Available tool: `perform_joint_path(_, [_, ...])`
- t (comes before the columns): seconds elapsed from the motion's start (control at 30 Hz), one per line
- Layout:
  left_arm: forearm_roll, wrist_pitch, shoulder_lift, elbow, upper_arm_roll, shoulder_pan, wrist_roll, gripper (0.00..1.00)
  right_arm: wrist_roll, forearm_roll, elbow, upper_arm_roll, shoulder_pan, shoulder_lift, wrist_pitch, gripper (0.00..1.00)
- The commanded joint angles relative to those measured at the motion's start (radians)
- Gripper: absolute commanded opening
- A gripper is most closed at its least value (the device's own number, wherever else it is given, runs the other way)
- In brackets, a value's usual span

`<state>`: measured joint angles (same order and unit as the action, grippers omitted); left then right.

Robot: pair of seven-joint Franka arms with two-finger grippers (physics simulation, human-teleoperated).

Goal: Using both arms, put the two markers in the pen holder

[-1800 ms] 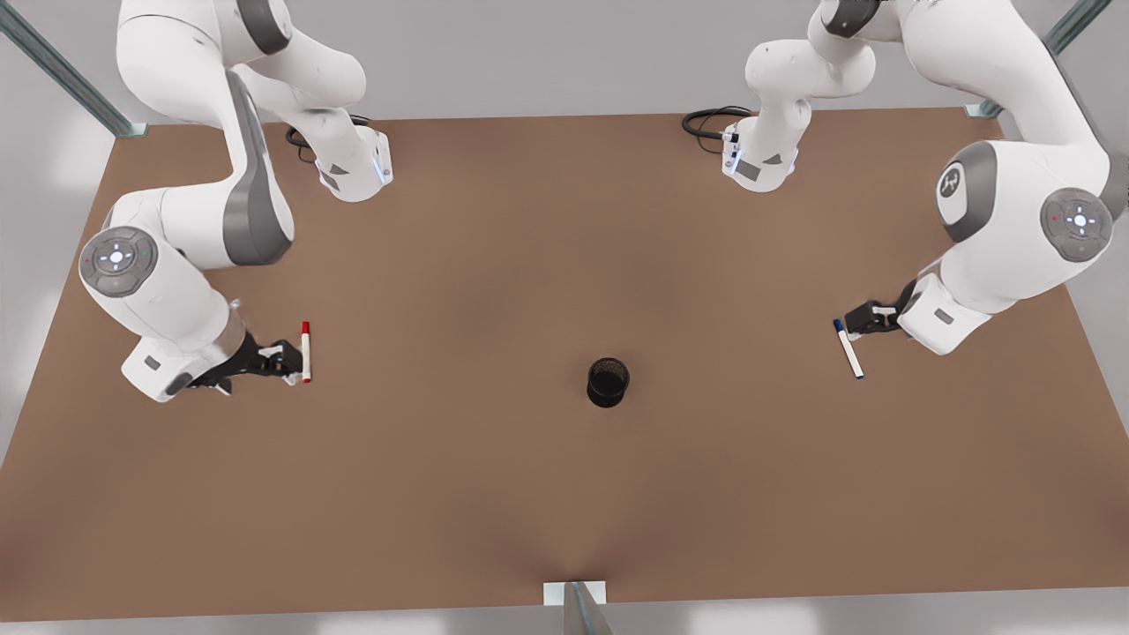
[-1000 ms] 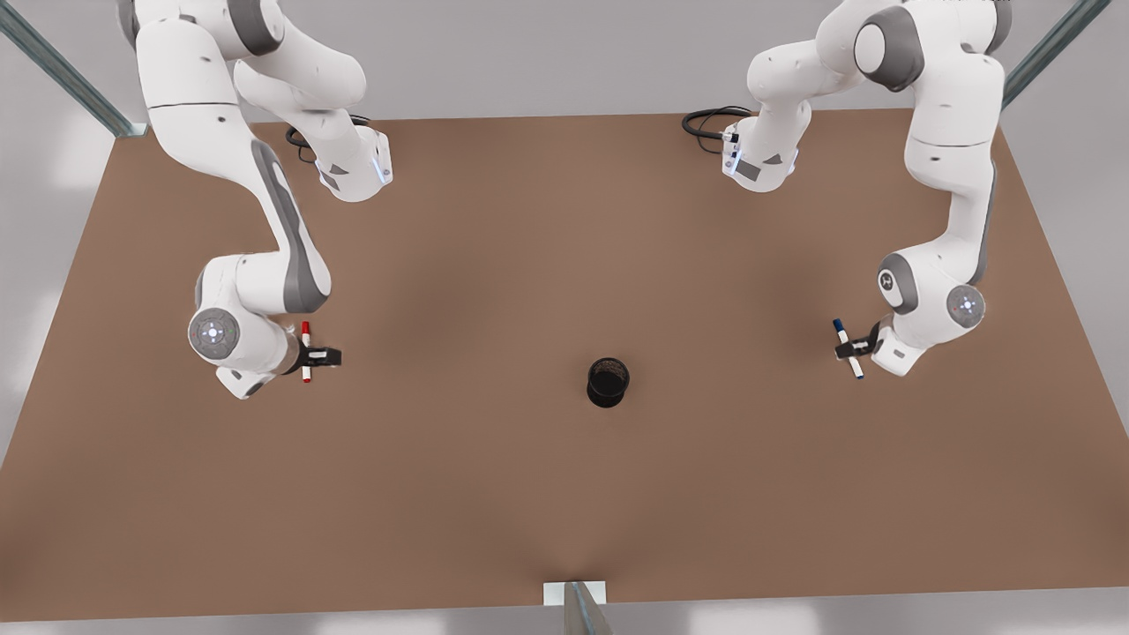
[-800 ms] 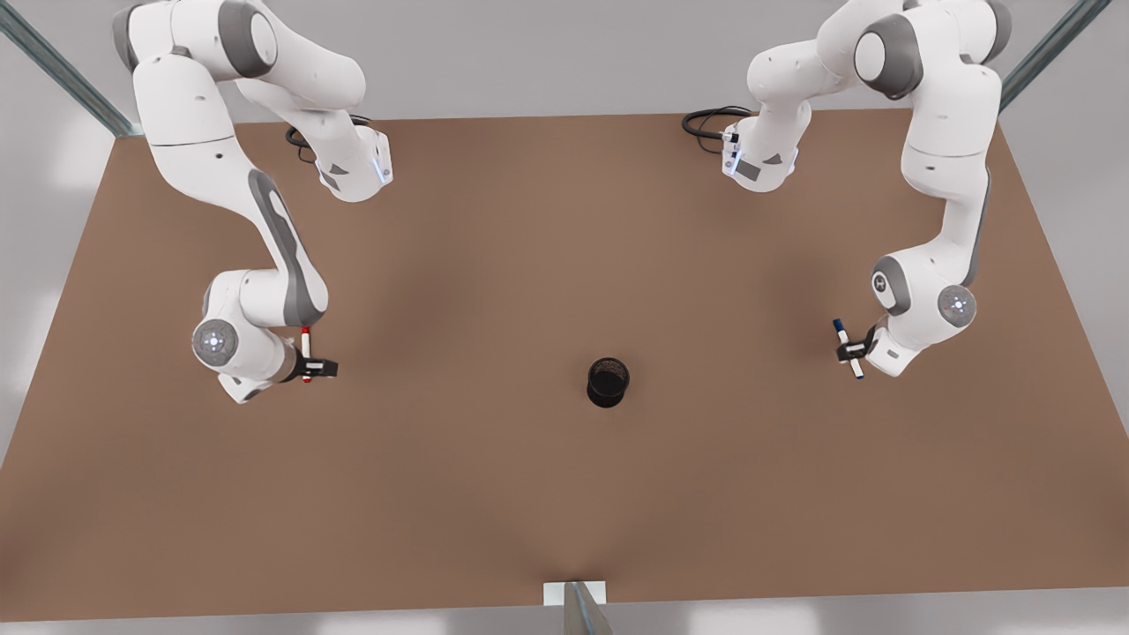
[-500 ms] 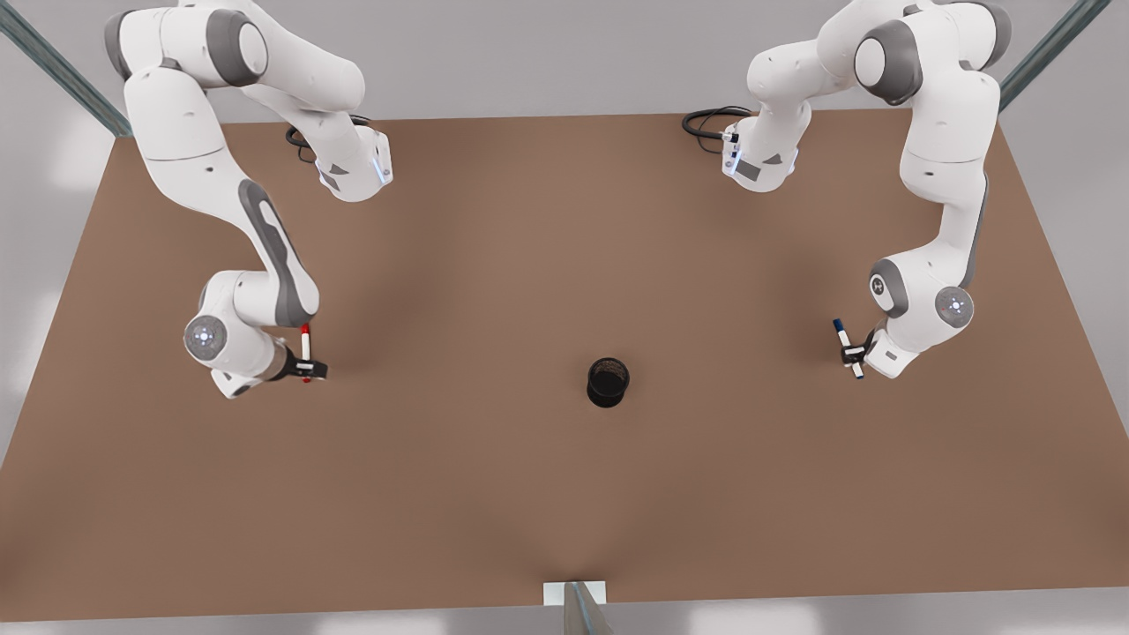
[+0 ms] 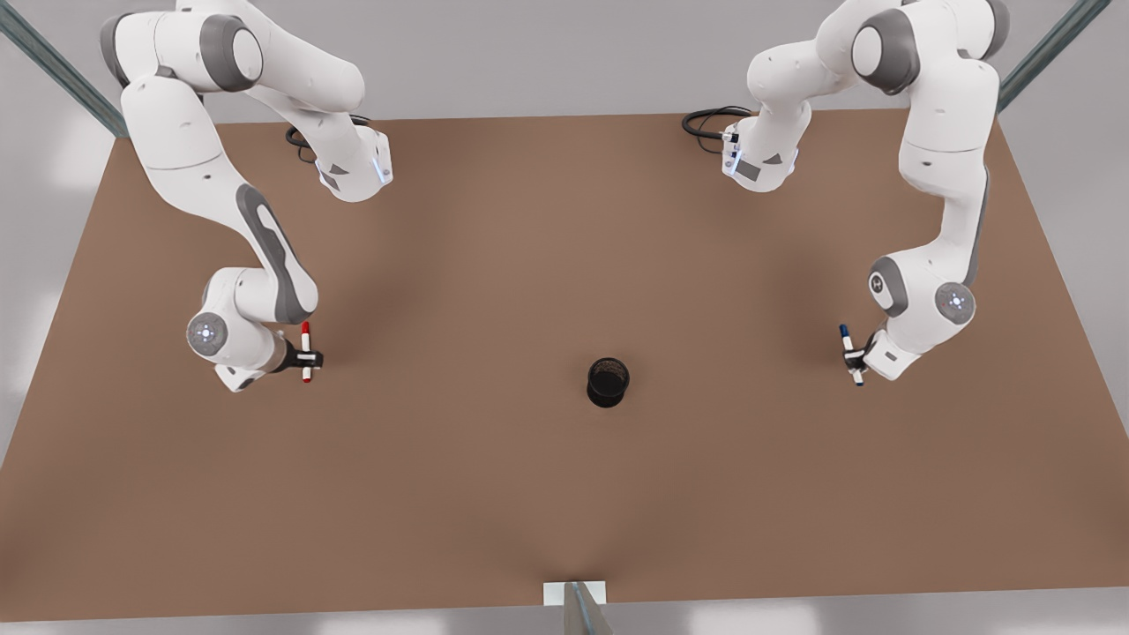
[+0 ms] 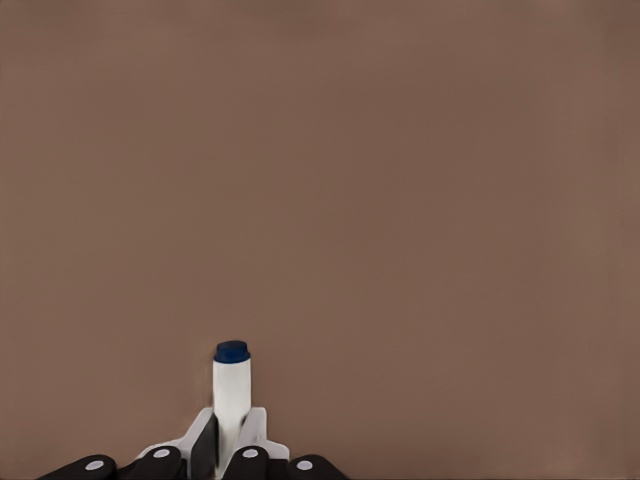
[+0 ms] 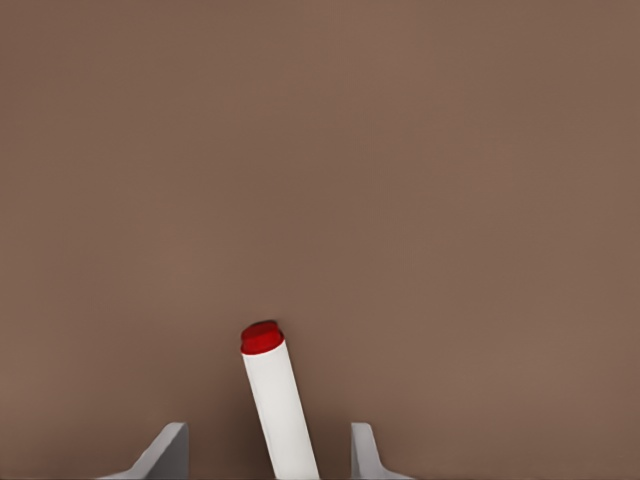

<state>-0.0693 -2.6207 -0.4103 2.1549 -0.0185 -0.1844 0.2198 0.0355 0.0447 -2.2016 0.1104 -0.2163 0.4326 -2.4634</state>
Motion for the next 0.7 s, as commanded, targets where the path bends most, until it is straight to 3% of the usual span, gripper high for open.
perform_joint_path(0.0, [-0.163,0.102,0.059,-0.024,-0.069,0.003,0.0,0.21,0.11,-0.002,-0.007,0.0,0.0,0.008,-0.032,0.68])
perform_joint_path(0.1, [-0.409,0.365,0.186,-0.139,-0.19,0.005,-0.004,0.21,0.11,-0.002,-0.012,0.0,0.0,0.008,-0.037,0.65])
perform_joint_path(0.17, [-0.495,0.453,0.18,-0.24,-0.291,0.006,-0.02,0.21,0.11,-0.002,-0.013,0.0,0.0,0.008,-0.037,0.62])
perform_joint_path(0.23, [-0.558,0.406,0.165,-0.336,-0.327,0.108,-0.008,0.21,0.112,-0.002,-0.012,0.002,0.0,0.008,-0.037,0.55])
perform_joint_path(0.37, [-0.817,0.125,0.093,-0.363,-0.325,0.304,0.513,0.21,0.112,-0.002,-0.012,0.002,0.0,0.008,-0.037,0.49])
perform_joint_path(0.47, [-1.124,0.06,0.053,-0.345,-0.324,0.324,0.964,0.21,0.115,-0.002,-0.012,0.002,0.0,0.008,-0.037,0.43])
perform_joint_path(0.67, [-1.353,0.034,-0.013,-0.348,-0.322,0.33,1.547,0.21,0.115,-0.002,-0.012,0.002,-0.002,0.009,-0.037,0.35])
